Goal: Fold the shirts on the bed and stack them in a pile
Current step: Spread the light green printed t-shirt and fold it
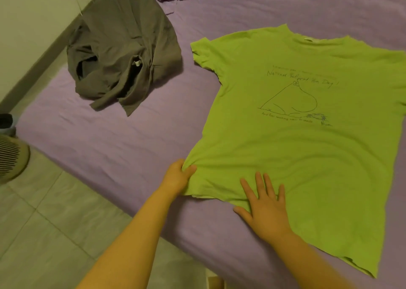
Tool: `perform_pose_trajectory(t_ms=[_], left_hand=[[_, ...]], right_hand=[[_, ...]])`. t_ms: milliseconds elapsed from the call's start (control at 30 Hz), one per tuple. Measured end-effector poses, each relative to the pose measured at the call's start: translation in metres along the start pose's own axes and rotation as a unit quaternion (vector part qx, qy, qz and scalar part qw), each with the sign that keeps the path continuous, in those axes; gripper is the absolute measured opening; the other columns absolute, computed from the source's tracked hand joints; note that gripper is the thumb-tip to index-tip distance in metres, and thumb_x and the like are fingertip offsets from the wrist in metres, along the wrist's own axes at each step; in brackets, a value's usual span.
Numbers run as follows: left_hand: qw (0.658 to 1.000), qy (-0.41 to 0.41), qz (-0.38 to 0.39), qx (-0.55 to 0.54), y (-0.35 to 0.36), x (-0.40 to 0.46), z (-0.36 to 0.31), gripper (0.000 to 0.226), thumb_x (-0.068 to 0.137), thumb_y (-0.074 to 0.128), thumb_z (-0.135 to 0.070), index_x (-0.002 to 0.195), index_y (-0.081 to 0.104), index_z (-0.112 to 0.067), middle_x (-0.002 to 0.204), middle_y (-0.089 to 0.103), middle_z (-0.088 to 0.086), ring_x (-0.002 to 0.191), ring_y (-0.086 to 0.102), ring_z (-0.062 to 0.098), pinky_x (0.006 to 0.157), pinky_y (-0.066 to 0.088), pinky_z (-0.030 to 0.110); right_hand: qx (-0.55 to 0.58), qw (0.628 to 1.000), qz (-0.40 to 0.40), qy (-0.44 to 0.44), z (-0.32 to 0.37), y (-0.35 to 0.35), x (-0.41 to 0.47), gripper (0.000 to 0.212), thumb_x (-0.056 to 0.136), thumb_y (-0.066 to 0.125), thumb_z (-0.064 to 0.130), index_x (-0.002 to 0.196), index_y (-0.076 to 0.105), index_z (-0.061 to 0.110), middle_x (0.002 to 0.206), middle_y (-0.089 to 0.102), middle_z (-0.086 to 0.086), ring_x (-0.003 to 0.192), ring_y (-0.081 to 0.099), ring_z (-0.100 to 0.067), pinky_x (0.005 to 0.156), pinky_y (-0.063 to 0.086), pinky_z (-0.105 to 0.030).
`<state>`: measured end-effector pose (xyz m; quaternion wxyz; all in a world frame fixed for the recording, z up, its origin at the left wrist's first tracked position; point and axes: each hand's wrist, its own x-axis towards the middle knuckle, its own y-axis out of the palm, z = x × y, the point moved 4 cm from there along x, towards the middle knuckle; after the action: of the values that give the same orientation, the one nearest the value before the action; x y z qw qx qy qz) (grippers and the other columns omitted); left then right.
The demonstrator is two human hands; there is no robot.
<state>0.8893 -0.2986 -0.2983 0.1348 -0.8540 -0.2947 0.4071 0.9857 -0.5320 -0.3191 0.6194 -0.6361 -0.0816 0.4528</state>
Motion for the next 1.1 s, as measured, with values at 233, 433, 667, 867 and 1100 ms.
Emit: perform_pose_trajectory(t_ms=[233,433,667,867,1100], left_hand=[[0.971,0.012,-0.107,0.214,-0.03,-0.001,0.017,0.043,0.088,0.063,-0.035,0.059,0.039,-0.015,0.059,0.045,0.007,0.07,0.049,0.031,0.058,0.028,0.033],[0.906,0.135,-0.172,0.363,-0.012,-0.009,0.002,0.022,0.08,0.07,-0.025,0.095,0.063,-0.01,0.096,0.063,0.017,0.091,0.058,0.038,0.071,0.044,0.042],[0.761,0.503,0.064,0.404,0.109,-0.06,-0.05,0.029,0.073,0.06,-0.044,0.088,0.066,-0.02,0.084,0.061,0.003,0.079,0.059,0.027,0.06,0.044,0.032],[0.708,0.486,0.119,0.498,0.144,-0.052,-0.047,0.027,0.067,0.066,-0.042,0.074,0.067,-0.016,0.077,0.062,0.005,0.071,0.058,0.03,0.056,0.045,0.033],[0.899,0.308,0.187,0.248,0.122,-0.01,-0.097,0.011,0.09,0.056,-0.012,0.094,0.067,-0.014,0.093,0.069,0.007,0.085,0.06,0.021,0.074,0.042,0.03]], right_hand=[[-0.011,0.992,-0.106,-0.06,-0.011,0.004,-0.022,0.069,0.078,0.04,0.056,0.139,0.037,0.022,0.138,0.048,-0.017,0.128,0.036,-0.032,0.1,0.032,-0.053],[0.047,0.973,-0.225,-0.027,-0.021,0.002,-0.038,0.046,0.06,0.083,0.012,0.104,0.069,0.013,0.106,0.064,-0.016,0.085,0.062,-0.036,0.064,0.051,-0.038],[0.145,0.978,-0.147,-0.02,-0.044,-0.014,-0.024,0.032,0.089,0.045,0.039,0.088,0.069,0.019,0.087,0.069,-0.002,0.078,0.062,-0.027,0.065,0.048,-0.034],[0.126,0.983,-0.109,-0.073,-0.06,-0.011,-0.03,0.039,0.071,0.063,0.046,0.098,0.062,0.019,0.106,0.063,-0.002,0.092,0.058,-0.024,0.079,0.047,-0.033],[0.362,0.92,-0.138,0.065,-0.09,-0.039,-0.012,0.01,0.09,0.059,0.015,0.093,0.065,0.008,0.083,0.063,-0.002,0.071,0.054,-0.013,0.064,0.034,-0.019]])
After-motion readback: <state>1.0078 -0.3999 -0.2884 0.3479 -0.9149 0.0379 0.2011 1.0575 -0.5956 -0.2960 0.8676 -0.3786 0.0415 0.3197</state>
